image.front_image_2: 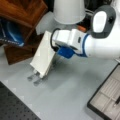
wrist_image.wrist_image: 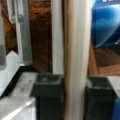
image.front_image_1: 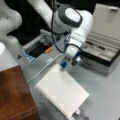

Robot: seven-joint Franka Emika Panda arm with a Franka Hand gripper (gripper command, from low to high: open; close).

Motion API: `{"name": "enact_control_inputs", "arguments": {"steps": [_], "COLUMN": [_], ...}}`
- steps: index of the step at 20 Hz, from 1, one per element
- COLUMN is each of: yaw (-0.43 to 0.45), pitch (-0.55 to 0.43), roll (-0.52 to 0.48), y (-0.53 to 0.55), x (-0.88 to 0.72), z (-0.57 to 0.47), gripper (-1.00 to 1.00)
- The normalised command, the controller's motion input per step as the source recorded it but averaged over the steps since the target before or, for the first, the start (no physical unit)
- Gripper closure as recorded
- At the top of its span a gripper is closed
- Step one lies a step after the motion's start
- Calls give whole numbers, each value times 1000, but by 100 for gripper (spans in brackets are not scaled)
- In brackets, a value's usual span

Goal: Open the box. Pick up the pen. Place the pen in the box. Pick up the book. Place the book on the shelf.

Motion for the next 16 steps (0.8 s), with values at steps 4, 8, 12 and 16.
{"name": "enact_control_inputs", "arguments": {"steps": [4,8,12,16], "yaw": [-92,-161,-308,-469], "pitch": [151,162,209,232], "roll": [-283,-288,-246,-106], "y": [245,307,403,389], "x": [424,332,296,282], "z": [273,188,222,291], "gripper": [100,100,100,100]}}
